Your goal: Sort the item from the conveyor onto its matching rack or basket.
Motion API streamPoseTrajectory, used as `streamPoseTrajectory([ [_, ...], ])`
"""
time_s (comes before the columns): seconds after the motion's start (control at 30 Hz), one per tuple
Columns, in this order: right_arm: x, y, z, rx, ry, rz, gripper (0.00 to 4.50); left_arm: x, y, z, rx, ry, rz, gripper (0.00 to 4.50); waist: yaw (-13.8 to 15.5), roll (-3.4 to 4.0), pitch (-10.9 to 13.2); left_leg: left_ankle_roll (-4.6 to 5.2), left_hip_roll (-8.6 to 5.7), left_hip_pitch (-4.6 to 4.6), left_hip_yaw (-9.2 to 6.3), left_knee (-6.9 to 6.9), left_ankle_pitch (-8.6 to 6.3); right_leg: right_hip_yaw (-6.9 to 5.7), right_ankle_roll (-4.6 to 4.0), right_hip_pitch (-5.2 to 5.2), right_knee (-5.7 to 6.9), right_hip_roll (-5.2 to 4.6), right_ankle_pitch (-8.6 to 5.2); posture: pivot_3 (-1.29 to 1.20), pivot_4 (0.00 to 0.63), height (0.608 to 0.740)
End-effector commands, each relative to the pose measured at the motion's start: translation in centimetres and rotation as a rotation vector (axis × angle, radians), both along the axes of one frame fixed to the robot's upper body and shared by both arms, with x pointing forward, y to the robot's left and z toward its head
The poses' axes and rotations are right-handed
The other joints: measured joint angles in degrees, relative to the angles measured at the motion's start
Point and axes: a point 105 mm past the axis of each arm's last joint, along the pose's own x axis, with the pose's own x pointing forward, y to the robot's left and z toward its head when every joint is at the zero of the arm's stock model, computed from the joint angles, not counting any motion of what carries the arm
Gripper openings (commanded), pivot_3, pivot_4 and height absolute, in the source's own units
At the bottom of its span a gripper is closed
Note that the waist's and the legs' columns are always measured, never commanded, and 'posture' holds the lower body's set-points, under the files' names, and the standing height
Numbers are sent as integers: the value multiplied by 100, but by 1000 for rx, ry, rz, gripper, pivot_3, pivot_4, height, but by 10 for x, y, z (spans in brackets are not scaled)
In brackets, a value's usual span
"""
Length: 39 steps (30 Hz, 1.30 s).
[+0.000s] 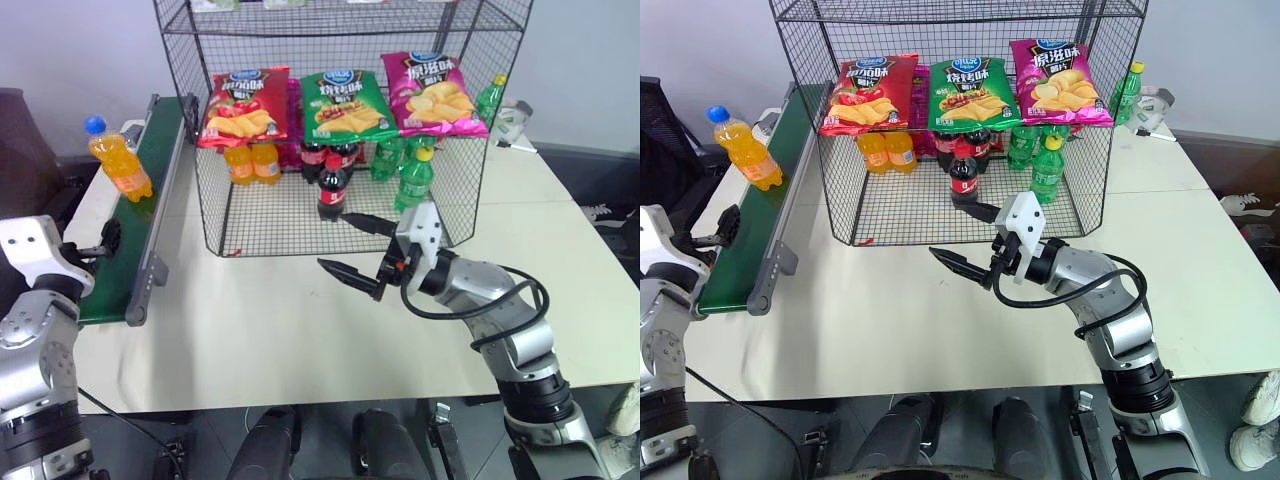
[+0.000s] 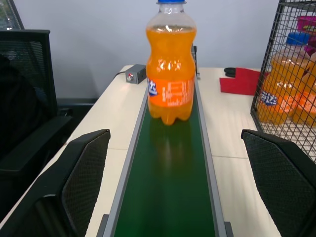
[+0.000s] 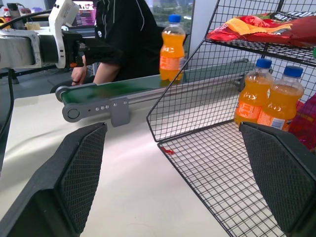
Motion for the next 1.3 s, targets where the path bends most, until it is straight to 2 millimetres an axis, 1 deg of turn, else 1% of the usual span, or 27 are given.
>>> streamPoseTrajectory([
  [0.03, -7, 4, 11, 19, -41, 25, 4500, -1, 2, 15, 26, -53, 3, 4436, 0, 0, 0, 0, 0, 0, 0, 0, 0, 0, 0, 0, 0, 0, 0, 0, 150, 740],
  [0.37, -6, 3, 10, 13, -37, 25, 4500, -1, 2, 15, -10, -74, 13, 4436, 1, 0, 0, 0, 0, 0, 0, 0, 0, 0, 0, 0, 0, 0, 0, 0, 150, 740],
  [0.7, -5, 3, 10, 10, -39, 27, 4500, -3, 4, 19, -5, -95, 27, 4436, 1, 0, 0, 0, 0, 0, 0, 0, 0, 0, 0, 1, 0, 0, 0, 0, 150, 740],
  [1.23, -3, 5, 12, 9, -47, 35, 4500, -6, 8, 17, 16, -94, 61, 4436, 1, 0, 0, 0, 0, 0, 0, 0, 0, 0, 0, 0, 0, 0, 0, 0, 150, 740],
  [1.3, -3, 4, 12, 8, -47, 34, 4500, -6, 9, 18, 14, -99, 68, 3921, 0, 0, 0, 0, 0, 0, 0, 0, 0, 0, 0, 0, 0, 0, 0, 0, 150, 740],
])
